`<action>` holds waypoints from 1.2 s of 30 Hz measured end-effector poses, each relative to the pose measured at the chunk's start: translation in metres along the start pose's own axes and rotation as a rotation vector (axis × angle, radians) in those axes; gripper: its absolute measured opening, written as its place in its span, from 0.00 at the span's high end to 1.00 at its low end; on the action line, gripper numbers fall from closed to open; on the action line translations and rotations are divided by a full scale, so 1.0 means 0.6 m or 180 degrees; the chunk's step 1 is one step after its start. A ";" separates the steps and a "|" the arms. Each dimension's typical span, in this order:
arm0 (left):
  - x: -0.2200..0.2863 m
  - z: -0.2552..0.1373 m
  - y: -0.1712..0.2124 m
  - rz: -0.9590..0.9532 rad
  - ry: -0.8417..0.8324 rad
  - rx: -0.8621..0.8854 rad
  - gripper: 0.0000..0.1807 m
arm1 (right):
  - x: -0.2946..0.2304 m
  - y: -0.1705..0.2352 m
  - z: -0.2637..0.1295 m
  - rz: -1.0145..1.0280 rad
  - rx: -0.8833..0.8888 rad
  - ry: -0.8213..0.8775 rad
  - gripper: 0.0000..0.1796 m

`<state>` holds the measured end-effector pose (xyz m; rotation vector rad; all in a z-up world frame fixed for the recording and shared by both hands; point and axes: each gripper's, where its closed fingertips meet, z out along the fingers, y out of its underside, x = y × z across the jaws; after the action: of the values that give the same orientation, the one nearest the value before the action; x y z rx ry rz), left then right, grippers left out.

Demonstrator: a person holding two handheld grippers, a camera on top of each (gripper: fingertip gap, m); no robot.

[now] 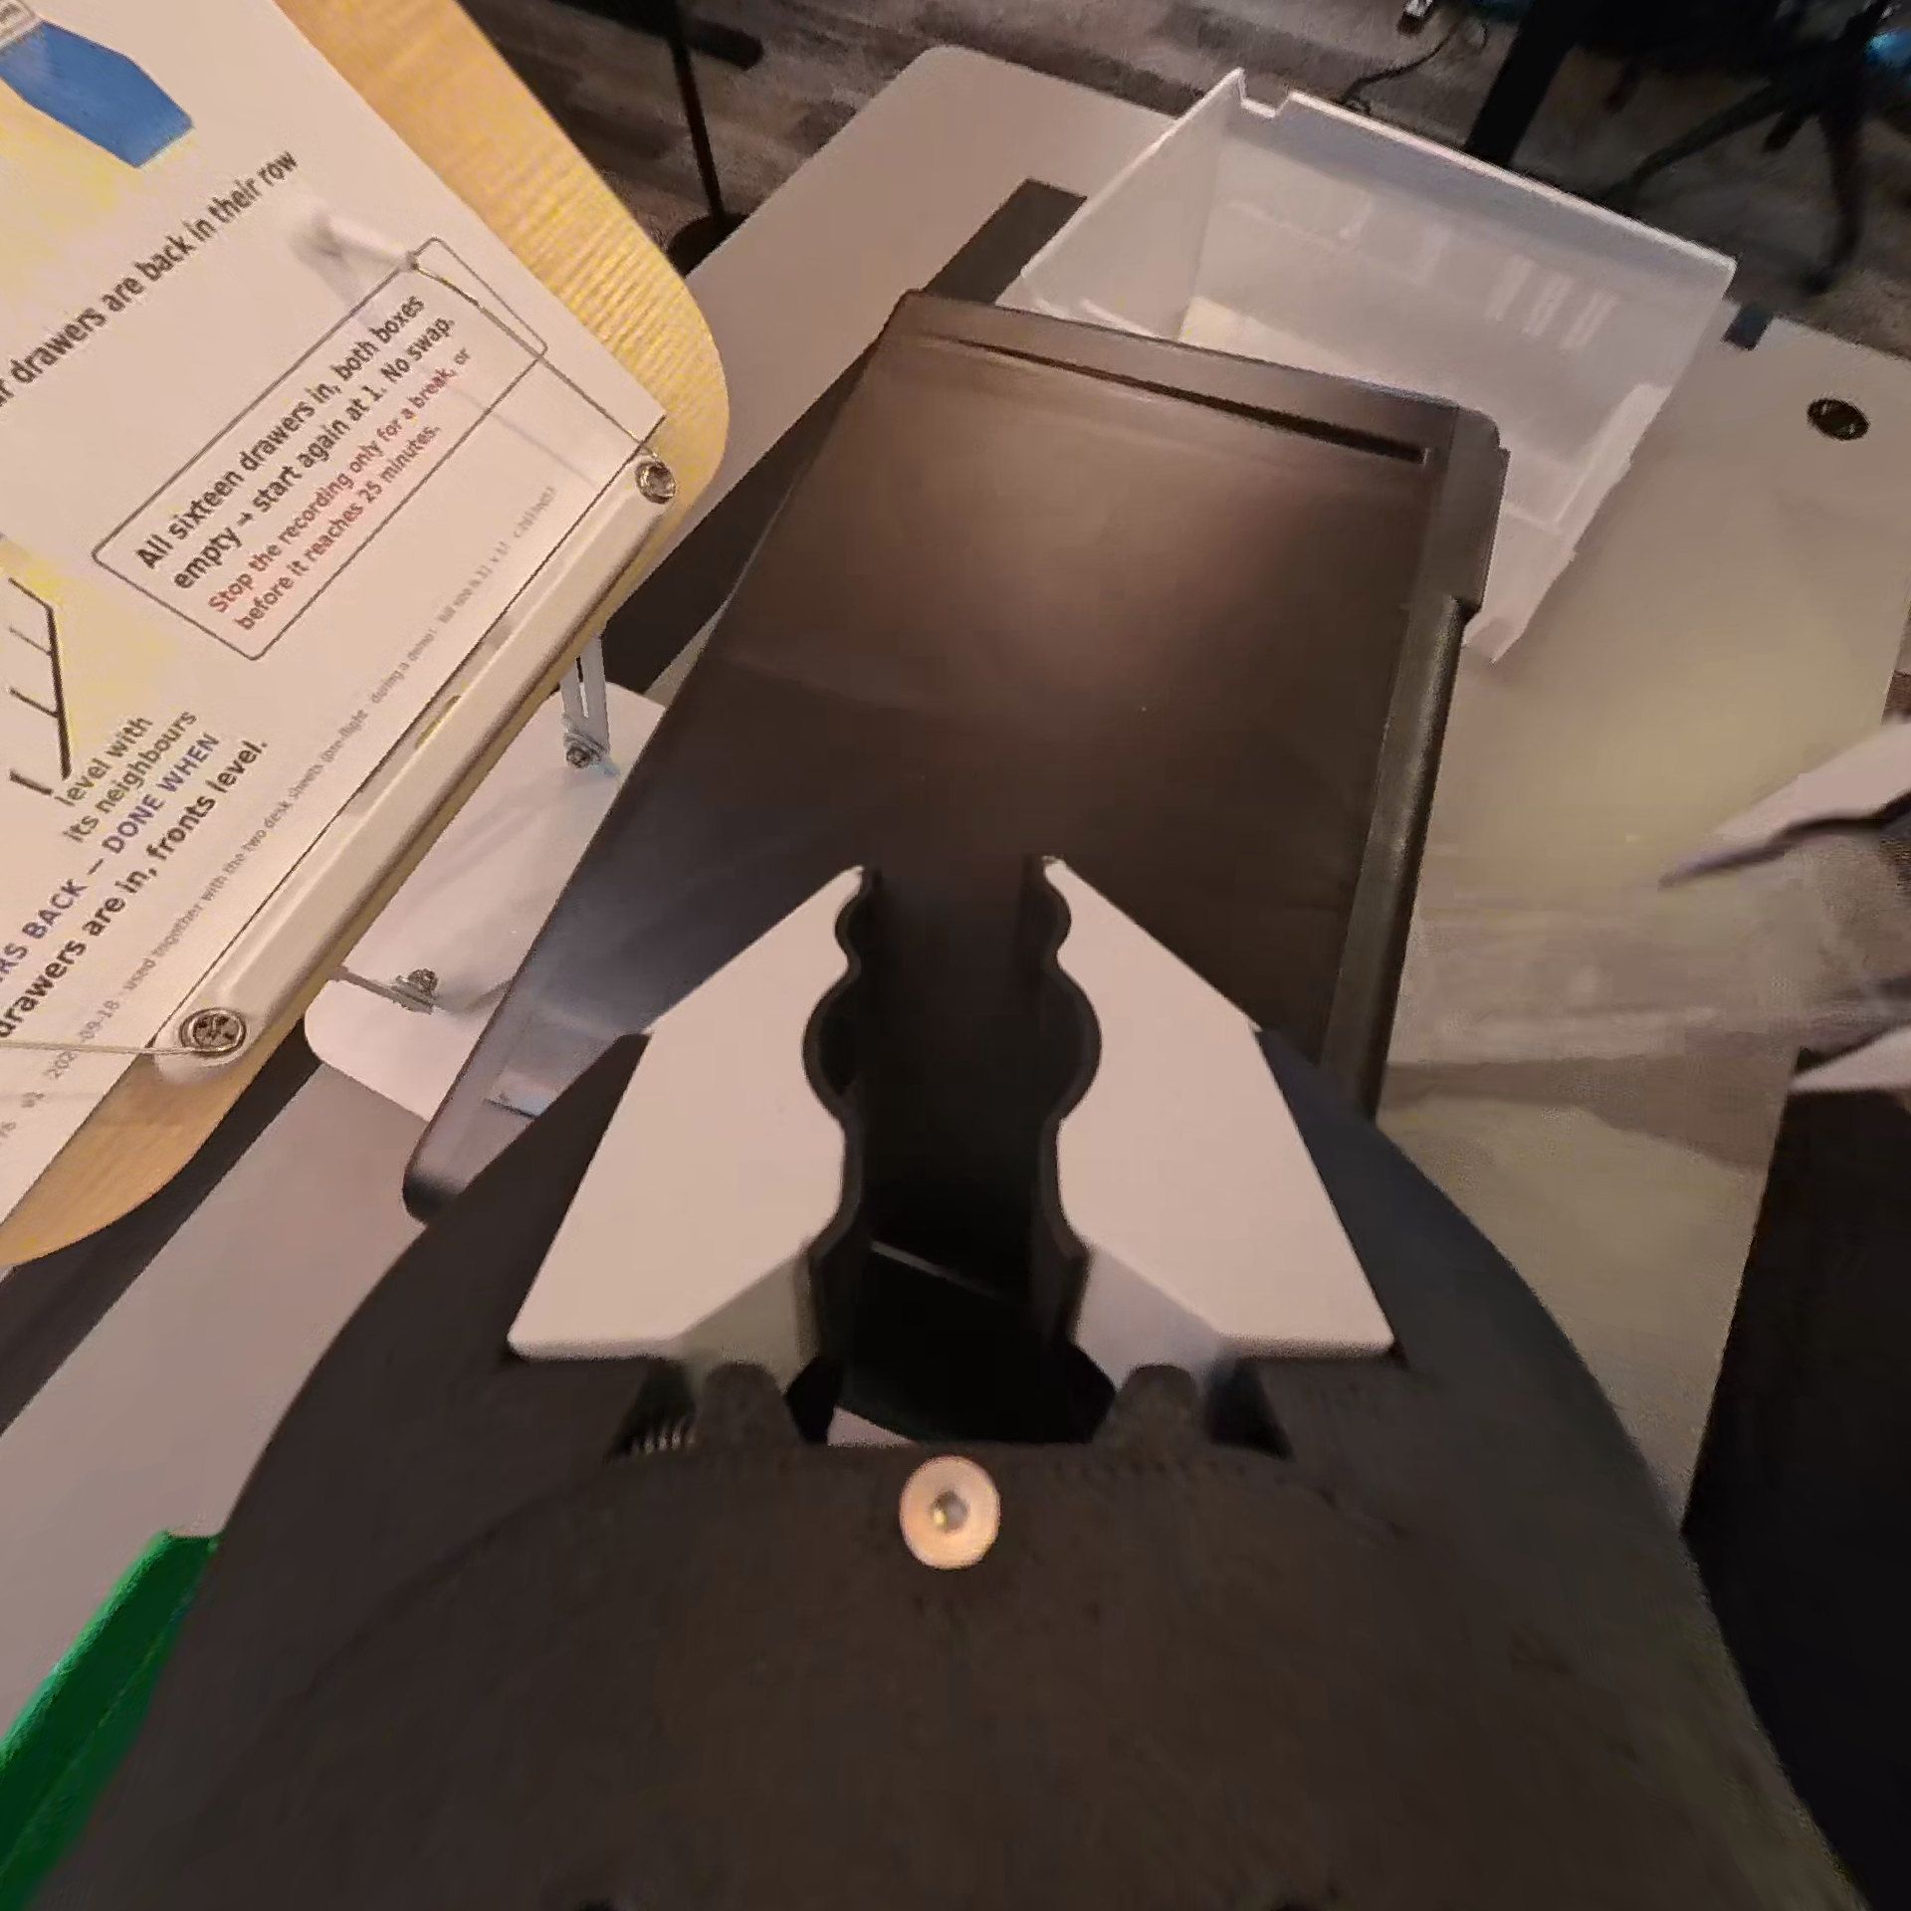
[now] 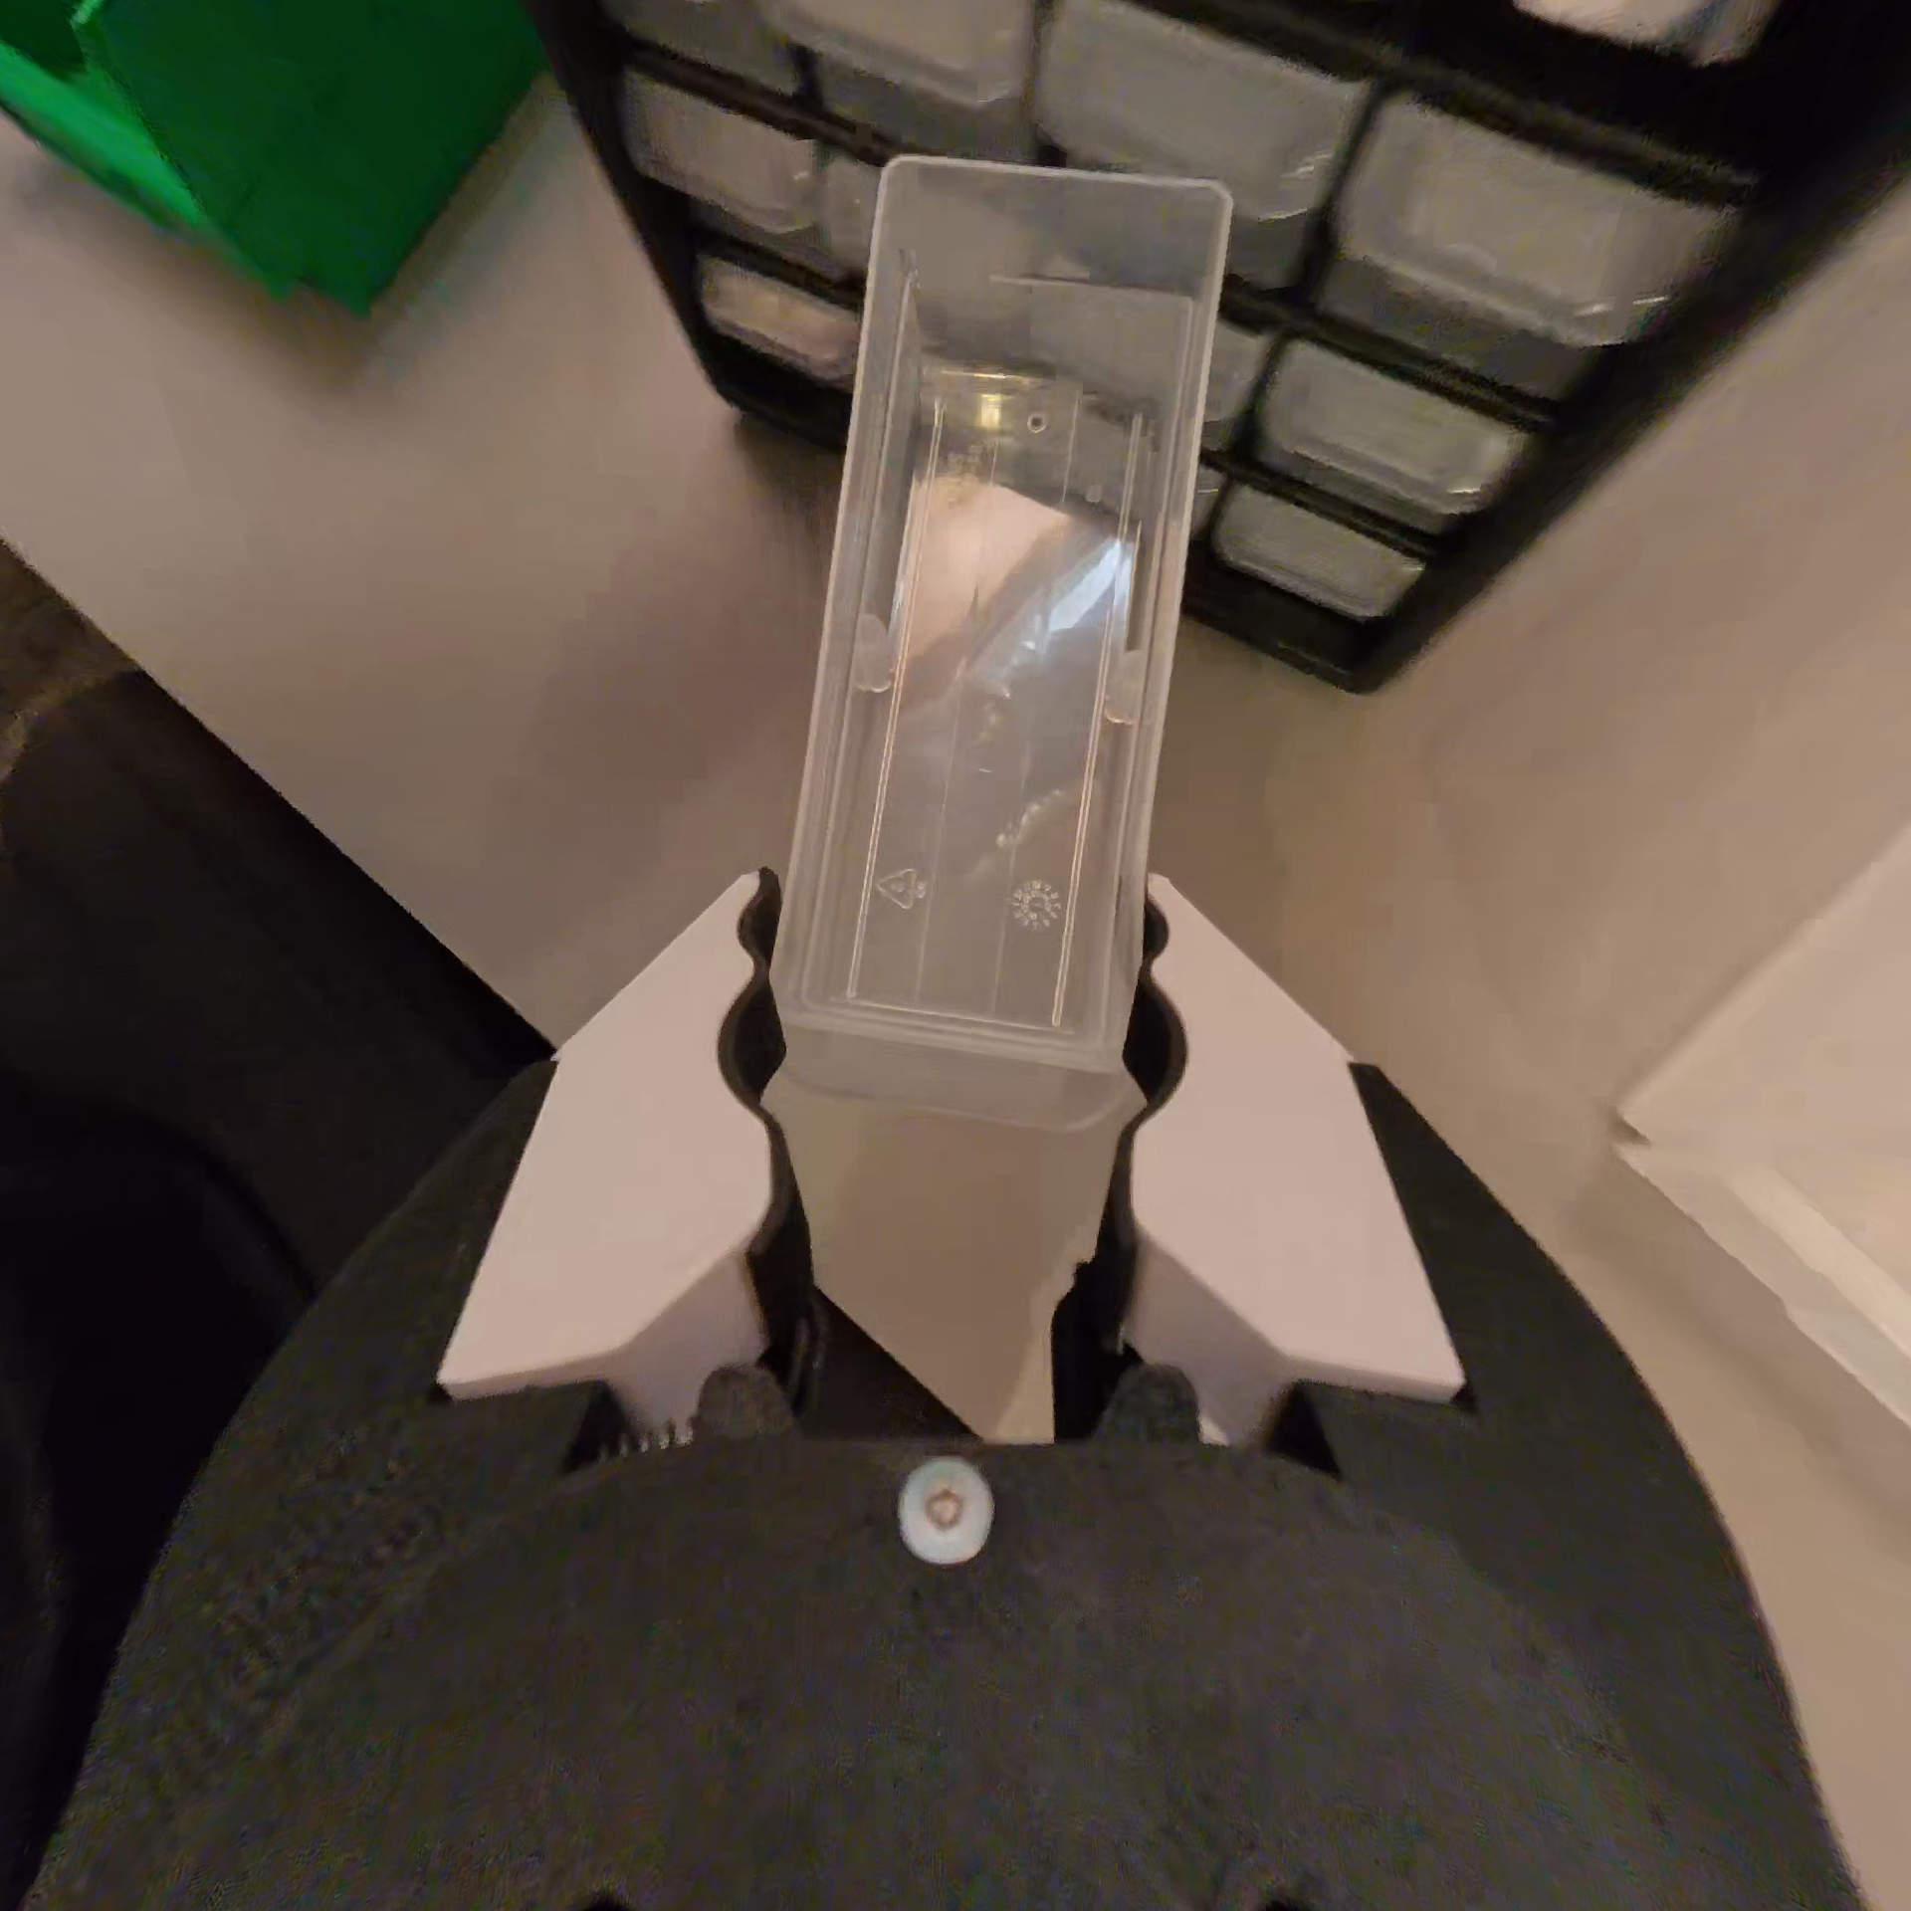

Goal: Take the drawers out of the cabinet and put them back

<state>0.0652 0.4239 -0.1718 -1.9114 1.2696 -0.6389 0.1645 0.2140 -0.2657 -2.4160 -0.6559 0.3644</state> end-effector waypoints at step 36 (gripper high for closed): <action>0.004 -0.001 -0.002 0.0023 0.0029 0.0009 0.87 | 0.097 -0.075 -0.072 0.0380 -0.0386 0.0492 0.64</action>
<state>0.0665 0.4218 -0.1706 -1.9028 1.2800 -0.6462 0.2143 0.2556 -0.2099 -2.5752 -0.4793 0.1877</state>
